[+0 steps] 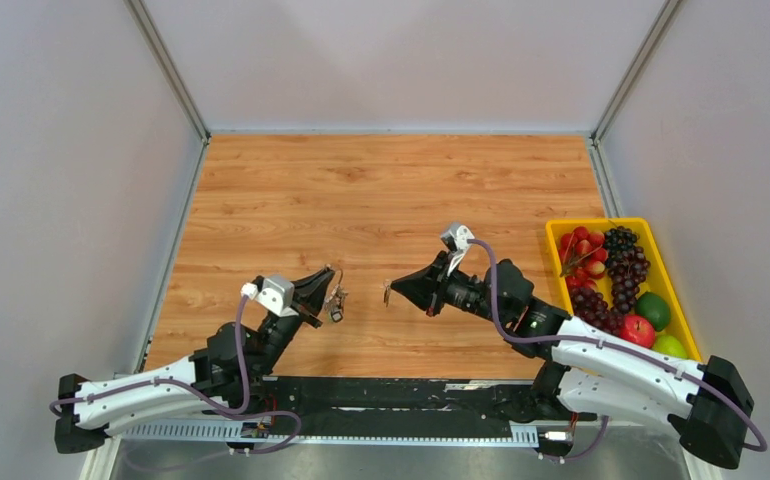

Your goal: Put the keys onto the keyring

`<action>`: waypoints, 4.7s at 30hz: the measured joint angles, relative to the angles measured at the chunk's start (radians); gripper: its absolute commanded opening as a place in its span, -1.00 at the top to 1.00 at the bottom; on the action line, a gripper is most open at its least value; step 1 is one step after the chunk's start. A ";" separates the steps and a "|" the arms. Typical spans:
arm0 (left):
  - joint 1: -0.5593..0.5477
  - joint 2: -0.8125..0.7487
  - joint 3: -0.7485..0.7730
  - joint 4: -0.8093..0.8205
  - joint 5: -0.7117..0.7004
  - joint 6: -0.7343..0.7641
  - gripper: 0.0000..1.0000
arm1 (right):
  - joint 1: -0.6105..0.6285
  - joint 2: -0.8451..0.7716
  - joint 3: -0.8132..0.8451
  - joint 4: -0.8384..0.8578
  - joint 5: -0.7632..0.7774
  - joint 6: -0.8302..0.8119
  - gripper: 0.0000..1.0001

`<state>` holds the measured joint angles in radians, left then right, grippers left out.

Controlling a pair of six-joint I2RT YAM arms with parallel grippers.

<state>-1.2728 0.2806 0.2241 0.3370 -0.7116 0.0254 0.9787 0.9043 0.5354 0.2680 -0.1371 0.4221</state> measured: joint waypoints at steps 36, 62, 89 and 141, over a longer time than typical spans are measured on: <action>0.000 -0.035 -0.175 0.356 0.356 0.214 0.99 | 0.127 0.116 0.109 0.073 -0.022 0.427 1.00; 0.000 -0.039 -0.193 0.408 0.371 0.227 0.99 | 0.132 0.193 0.143 0.120 0.031 0.517 1.00; 0.000 -0.039 -0.193 0.416 0.378 0.227 0.99 | 0.140 0.213 0.157 0.136 0.042 0.519 1.00; 0.003 -0.014 -0.193 0.430 0.372 0.227 0.99 | 0.153 0.238 0.198 0.164 0.064 0.523 1.00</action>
<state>-1.2701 0.2665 0.0307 0.7670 -0.3393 0.2523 1.1320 1.1423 0.7334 0.4316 -0.0731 0.9455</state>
